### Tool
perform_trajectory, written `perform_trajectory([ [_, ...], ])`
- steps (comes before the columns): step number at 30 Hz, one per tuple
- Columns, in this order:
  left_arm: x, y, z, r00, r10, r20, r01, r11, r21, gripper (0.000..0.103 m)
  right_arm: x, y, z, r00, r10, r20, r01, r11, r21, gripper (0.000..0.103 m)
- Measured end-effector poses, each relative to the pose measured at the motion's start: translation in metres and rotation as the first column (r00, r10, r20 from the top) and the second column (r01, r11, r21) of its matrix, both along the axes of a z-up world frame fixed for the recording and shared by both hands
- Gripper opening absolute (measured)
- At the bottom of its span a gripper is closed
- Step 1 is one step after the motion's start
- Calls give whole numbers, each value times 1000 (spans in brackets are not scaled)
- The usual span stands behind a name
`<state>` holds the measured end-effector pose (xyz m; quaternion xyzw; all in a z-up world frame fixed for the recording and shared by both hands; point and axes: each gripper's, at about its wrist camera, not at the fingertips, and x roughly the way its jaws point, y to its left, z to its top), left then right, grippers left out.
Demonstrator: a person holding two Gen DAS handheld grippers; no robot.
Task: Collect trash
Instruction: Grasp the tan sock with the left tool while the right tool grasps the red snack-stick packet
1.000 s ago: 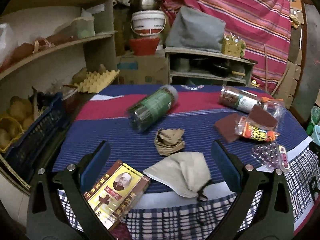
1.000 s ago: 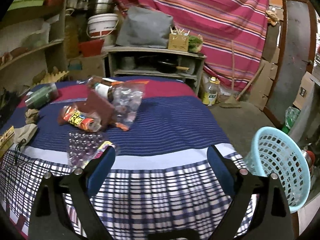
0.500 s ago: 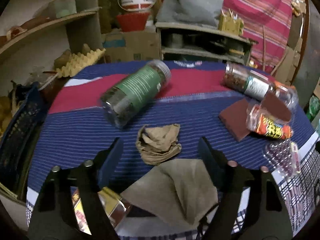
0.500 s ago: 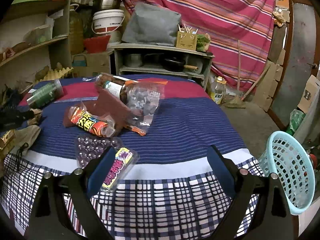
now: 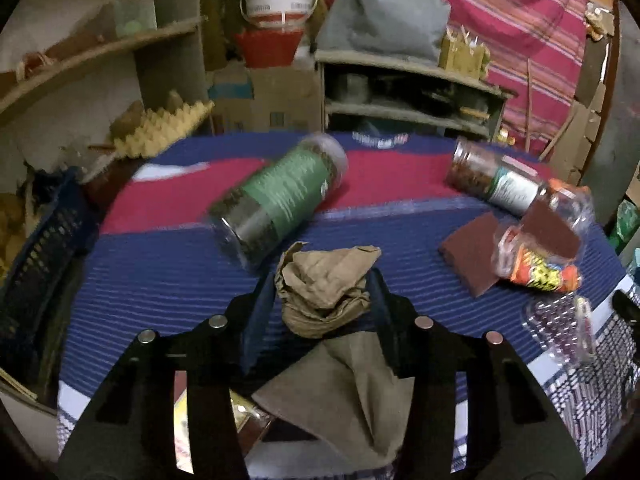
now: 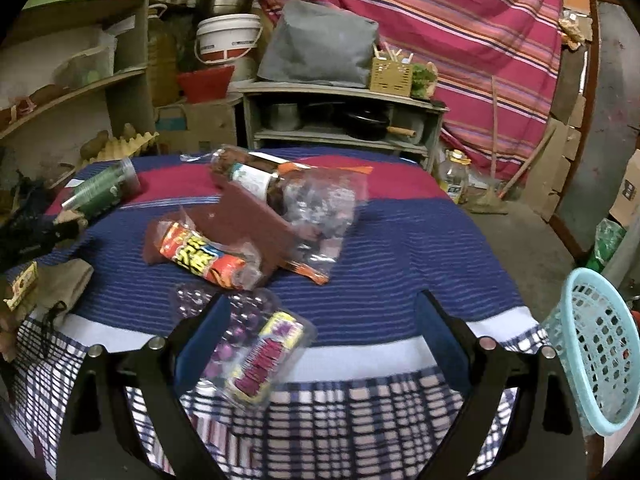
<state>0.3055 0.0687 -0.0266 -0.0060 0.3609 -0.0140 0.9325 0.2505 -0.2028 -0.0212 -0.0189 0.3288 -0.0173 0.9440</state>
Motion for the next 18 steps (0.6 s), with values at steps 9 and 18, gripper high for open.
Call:
perform_trajectory([
  [9, -42, 5, 38, 993, 9, 121, -8, 1000, -10, 46, 27, 47, -3, 992, 119, -27, -121, 990, -69, 91],
  [18, -52, 6, 28, 993, 7, 115, -8, 1000, 13, 46, 53, 79, -15, 976, 200, -84, -212, 961, -180, 91],
])
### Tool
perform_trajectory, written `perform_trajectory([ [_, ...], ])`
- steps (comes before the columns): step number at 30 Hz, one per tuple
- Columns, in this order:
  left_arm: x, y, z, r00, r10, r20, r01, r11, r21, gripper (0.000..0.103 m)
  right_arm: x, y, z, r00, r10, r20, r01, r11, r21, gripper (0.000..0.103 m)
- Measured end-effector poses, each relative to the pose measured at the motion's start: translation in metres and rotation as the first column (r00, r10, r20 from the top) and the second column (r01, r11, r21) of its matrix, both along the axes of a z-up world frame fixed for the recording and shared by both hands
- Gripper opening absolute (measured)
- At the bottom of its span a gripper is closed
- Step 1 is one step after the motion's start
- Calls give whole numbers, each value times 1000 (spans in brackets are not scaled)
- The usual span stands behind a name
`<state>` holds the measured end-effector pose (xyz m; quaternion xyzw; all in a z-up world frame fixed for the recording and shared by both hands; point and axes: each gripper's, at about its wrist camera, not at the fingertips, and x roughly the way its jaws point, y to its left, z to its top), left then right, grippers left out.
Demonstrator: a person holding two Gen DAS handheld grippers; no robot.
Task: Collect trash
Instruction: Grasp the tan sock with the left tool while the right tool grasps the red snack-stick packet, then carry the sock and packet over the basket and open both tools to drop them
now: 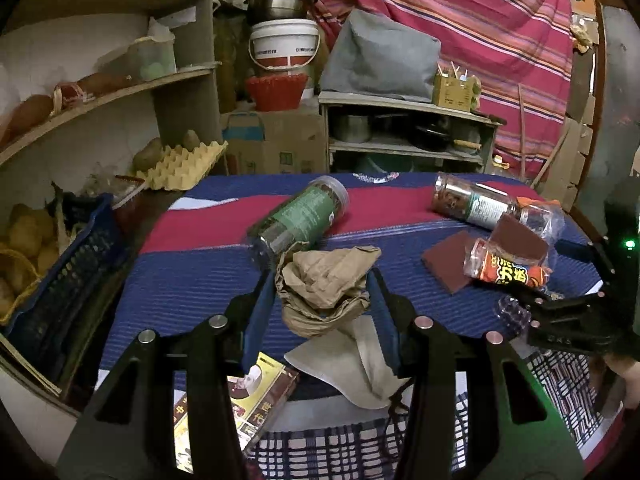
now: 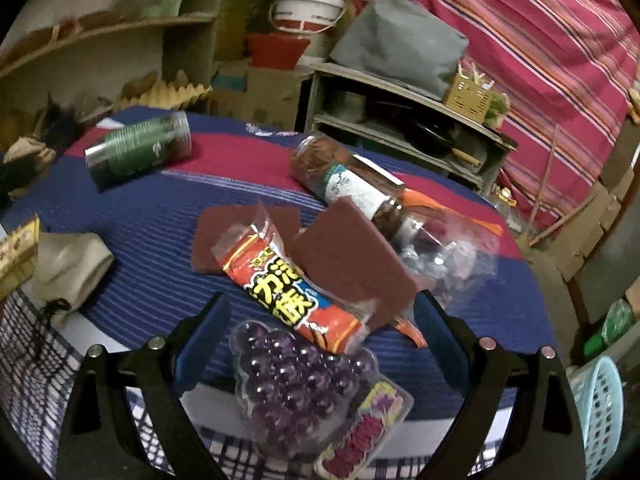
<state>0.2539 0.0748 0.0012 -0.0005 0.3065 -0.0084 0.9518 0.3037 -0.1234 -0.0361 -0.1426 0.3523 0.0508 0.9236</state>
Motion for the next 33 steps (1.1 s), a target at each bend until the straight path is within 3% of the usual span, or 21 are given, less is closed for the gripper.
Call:
perform_trajectory([
  [8, 2, 4, -8, 1000, 6, -11, -6, 1000, -14, 46, 18, 9, -11, 999, 29, -29, -31, 997, -68, 90],
  [12, 3, 5, -10, 1000, 8, -16, -8, 1000, -4, 46, 21, 15, -14, 999, 44, -24, -46, 993, -110, 76],
  [15, 4, 7, -10, 1000, 13, -18, -13, 1000, -9, 46, 24, 10, -12, 997, 59, -39, -61, 996, -60, 53],
  [20, 6, 8, -9, 1000, 13, -16, -13, 1000, -8, 46, 31, 1, -10, 995, 67, -74, -67, 998, 5, 46],
  [22, 6, 8, -9, 1000, 14, -15, -14, 1000, -8, 46, 31, -2, -8, 994, 72, -78, -70, 997, 29, 34],
  [33, -2, -4, 5, 1000, 19, 6, -19, 1000, -4, 46, 1, -51, 25, 1000, 11, -27, -5, 976, 216, 30],
])
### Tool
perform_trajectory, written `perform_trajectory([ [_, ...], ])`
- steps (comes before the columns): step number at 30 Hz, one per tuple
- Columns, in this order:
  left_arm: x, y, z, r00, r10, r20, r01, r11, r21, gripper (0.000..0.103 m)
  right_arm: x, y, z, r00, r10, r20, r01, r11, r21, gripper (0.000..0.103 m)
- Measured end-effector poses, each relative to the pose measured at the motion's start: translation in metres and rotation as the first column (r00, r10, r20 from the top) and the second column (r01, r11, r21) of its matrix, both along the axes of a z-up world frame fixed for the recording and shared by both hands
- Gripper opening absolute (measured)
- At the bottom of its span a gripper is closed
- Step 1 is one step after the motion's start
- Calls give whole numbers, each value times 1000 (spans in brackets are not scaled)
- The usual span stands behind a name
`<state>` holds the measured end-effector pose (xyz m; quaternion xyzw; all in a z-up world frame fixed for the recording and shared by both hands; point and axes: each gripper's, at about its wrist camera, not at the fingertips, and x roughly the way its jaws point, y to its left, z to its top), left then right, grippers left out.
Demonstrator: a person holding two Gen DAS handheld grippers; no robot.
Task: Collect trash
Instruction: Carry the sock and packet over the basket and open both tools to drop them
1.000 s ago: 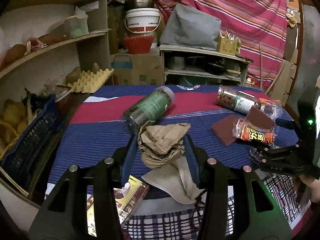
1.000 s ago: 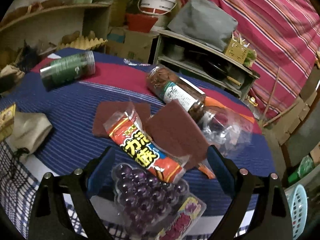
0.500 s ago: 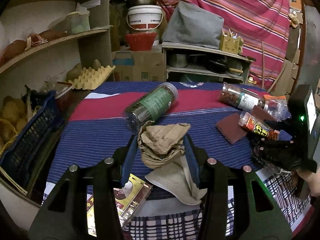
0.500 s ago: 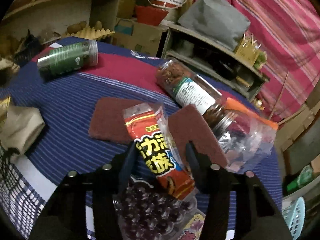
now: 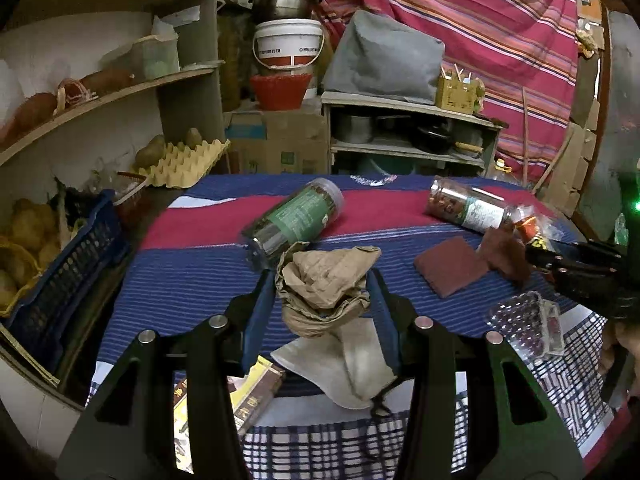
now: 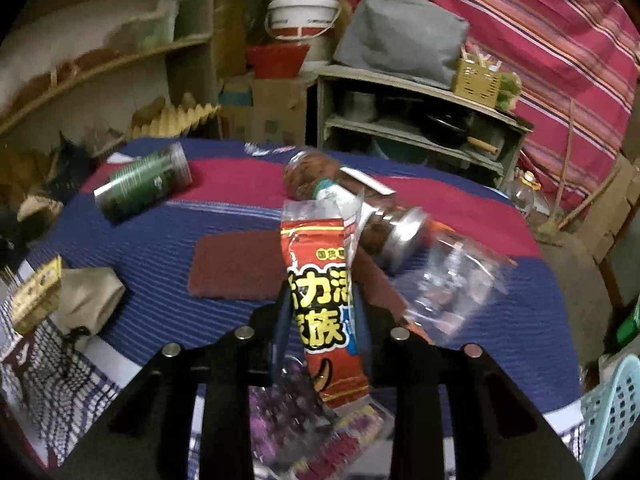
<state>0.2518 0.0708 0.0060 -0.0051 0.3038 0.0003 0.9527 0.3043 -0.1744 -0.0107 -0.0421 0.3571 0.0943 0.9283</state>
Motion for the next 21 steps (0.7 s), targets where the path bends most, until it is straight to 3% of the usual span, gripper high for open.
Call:
perform_trajectory([
  [8, -18, -40, 15, 999, -22, 28, 22, 1000, 14, 46, -45, -44, 17, 997, -69, 27, 68, 997, 45, 30],
  [21, -42, -113, 18, 997, -65, 38, 63, 997, 45, 46, -108, -132, 18, 981, -178, 78, 173, 983, 62, 30],
])
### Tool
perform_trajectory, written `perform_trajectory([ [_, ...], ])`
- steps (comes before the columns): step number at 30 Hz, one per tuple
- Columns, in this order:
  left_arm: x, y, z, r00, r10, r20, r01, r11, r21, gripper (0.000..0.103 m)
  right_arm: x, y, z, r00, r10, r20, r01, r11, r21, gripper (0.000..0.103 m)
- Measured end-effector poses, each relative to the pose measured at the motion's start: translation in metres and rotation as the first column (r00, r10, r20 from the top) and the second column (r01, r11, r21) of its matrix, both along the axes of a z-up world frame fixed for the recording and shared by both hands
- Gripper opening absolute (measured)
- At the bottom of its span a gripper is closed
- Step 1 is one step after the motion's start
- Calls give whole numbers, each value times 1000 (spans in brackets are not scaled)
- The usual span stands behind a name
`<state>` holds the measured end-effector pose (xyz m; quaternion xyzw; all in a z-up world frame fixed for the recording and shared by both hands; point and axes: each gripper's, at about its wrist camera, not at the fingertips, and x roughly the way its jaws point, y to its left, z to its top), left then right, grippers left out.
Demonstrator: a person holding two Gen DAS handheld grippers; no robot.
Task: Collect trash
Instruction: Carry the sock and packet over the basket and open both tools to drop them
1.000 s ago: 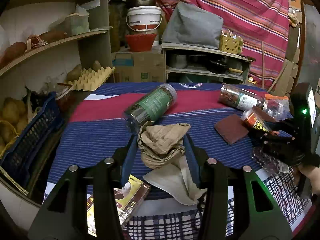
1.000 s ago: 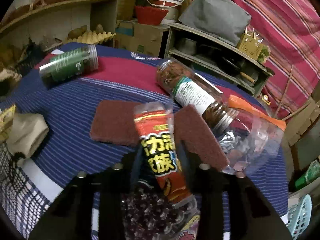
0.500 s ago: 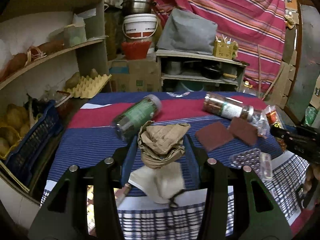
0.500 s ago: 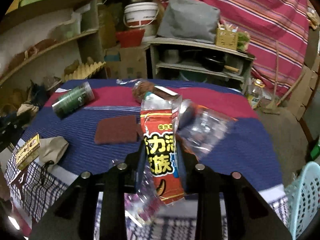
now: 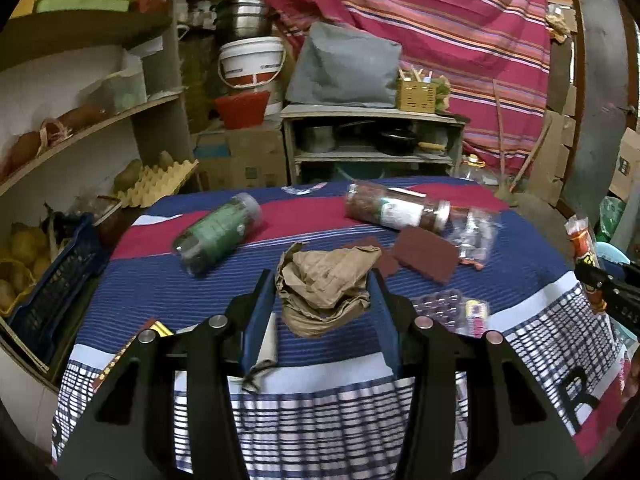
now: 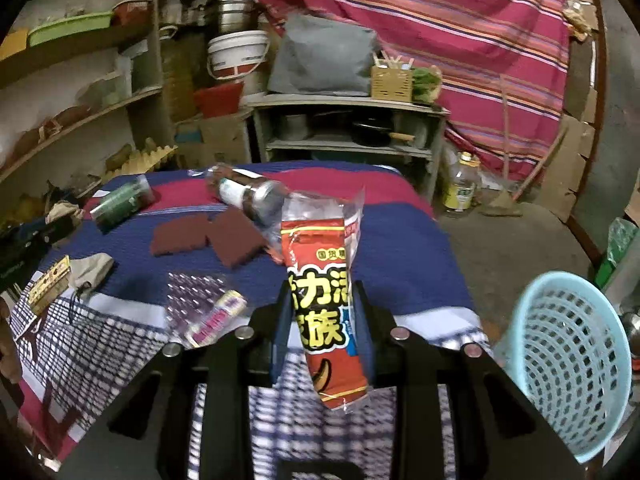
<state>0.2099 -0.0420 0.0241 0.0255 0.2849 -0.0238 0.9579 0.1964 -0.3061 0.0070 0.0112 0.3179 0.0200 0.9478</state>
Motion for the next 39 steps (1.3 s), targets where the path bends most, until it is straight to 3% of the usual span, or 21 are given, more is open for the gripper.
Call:
perform_trajectory([
  [10, -3, -70, 9, 995, -94, 14, 94, 995, -9, 46, -26, -76, 14, 994, -105, 32, 105, 994, -19, 30],
  [20, -8, -154, 15, 972, -233, 23, 233, 972, -14, 46, -52, -147, 16, 977, -208, 43, 209, 978, -13, 30],
  [28, -6, -223, 16, 936, -350, 27, 350, 936, -34, 46, -68, -191, 16, 956, -291, 40, 291, 957, -3, 30],
  [39, -10, -317, 6, 863, -505, 21, 505, 859, -82, 46, -84, -229, 5, 927, -374, 22, 373, 927, 31, 30],
])
